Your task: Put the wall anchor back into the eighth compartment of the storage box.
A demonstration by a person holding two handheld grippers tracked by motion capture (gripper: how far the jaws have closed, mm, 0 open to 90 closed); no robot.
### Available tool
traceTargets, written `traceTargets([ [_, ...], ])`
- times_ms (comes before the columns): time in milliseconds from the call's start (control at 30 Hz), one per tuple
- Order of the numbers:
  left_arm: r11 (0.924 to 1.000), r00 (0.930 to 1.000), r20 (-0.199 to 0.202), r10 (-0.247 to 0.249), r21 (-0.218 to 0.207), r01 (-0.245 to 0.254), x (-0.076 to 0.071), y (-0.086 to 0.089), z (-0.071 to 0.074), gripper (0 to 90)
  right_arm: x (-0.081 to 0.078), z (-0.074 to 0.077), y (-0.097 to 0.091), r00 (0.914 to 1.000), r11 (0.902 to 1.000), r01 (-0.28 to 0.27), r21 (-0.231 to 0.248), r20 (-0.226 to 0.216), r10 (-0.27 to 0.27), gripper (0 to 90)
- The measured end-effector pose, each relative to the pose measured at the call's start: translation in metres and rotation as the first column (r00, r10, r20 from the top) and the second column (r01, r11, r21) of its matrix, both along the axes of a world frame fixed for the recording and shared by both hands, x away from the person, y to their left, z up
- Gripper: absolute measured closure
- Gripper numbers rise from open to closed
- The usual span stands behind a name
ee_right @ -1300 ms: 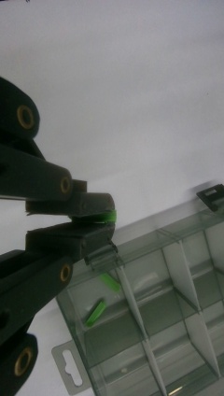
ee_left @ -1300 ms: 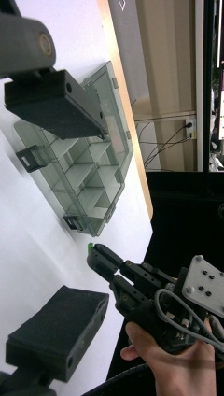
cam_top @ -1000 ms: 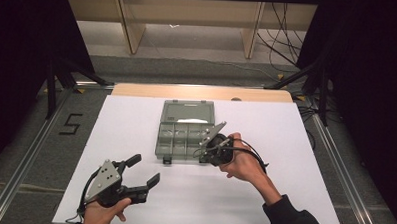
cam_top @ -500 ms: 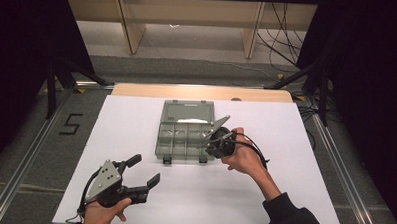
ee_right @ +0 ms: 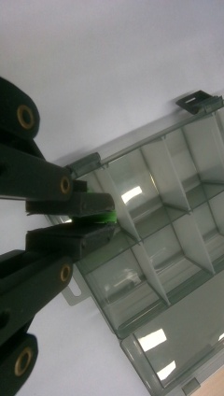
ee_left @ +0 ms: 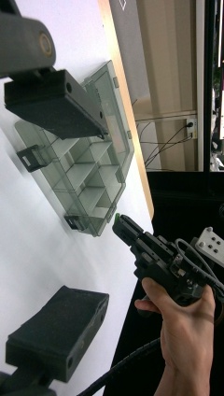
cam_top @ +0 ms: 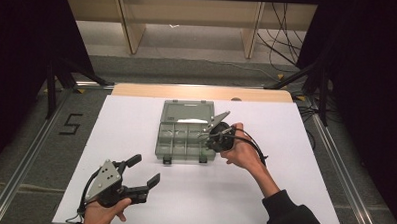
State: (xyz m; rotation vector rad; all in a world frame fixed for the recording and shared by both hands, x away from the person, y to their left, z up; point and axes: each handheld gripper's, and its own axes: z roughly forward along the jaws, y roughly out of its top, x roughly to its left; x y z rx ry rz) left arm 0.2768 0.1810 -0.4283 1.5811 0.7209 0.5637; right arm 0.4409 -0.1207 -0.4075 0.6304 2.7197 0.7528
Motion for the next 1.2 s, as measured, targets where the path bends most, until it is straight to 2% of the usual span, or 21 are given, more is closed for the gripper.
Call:
traceTargets([
  [33, 0.9998, 1.0000, 0.004, -0.008, -0.017, 0.008, 0.001, -0.001, -0.001, 15.9, 0.001, -0.001, 0.000, 1.0000, 1.0000, 0.002, -0.002, 0.004, -0.002, 84.4],
  [100, 0.9998, 1.0000, 0.004, -0.008, -0.017, 0.008, 0.001, -0.001, -0.001, 15.9, 0.002, -0.003, 0.000, 1.0000, 1.0000, 0.003, 0.000, 0.005, -0.003, 84.3],
  [133, 1.0000, 1.0000, 0.001, -0.001, -0.001, 0.001, 0.000, 0.000, 0.000, 15.9, 0.004, -0.003, 0.000, 1.0000, 1.0000, 0.002, -0.003, 0.006, -0.002, 84.4],
  [333, 1.0000, 1.0000, -0.004, 0.001, -0.003, -0.001, 0.000, 0.000, 0.000, 15.9, 0.009, -0.007, 0.000, 0.9999, 0.9999, 0.011, 0.003, 0.013, -0.011, 84.3],
  [367, 0.9998, 1.0000, 0.005, -0.008, -0.017, 0.008, 0.001, -0.001, -0.001, 15.9, 0.009, -0.008, 0.000, 0.9999, 1.0000, 0.008, 0.001, 0.011, -0.008, 84.3],
  [433, 1.0000, 1.0000, 0.007, -0.003, -0.002, 0.003, 0.000, 0.000, 0.000, 15.9, 0.010, -0.009, 0.001, 0.9999, 0.9999, 0.015, 0.001, 0.000, -0.015, 84.3],
  [467, 1.0000, 1.0000, -0.003, 0.002, -0.003, -0.002, -0.001, 0.000, 0.000, 15.9, 0.010, -0.010, 0.002, 0.9999, 0.9999, 0.015, 0.003, 0.004, -0.015, 84.4],
  [600, 1.0000, 1.0000, -0.002, 0.000, -0.003, 0.000, 0.000, 0.000, 0.000, 15.9, 0.012, -0.011, 0.002, 0.9998, 0.9998, 0.019, 0.000, 0.003, -0.019, 84.3],
  [667, 1.0000, 1.0000, -0.001, 0.000, -0.003, 0.000, 0.000, 0.000, 0.000, 15.9, 0.013, -0.013, 0.002, 0.9997, 0.9999, 0.016, 0.001, 0.017, -0.016, 84.4],
  [1167, 1.0000, 1.0000, 0.000, -0.002, -0.004, 0.002, 0.000, 0.000, 0.000, 15.9, 0.016, -0.022, 0.007, 0.9998, 0.9996, 0.012, -0.027, -0.016, -0.013, 84.3],
  [1200, 1.0000, 1.0000, 0.000, -0.002, -0.004, 0.002, 0.000, 0.000, 0.000, 15.9, 0.016, -0.023, 0.007, 0.9999, 0.9996, 0.009, -0.026, -0.008, -0.009, 84.2],
])
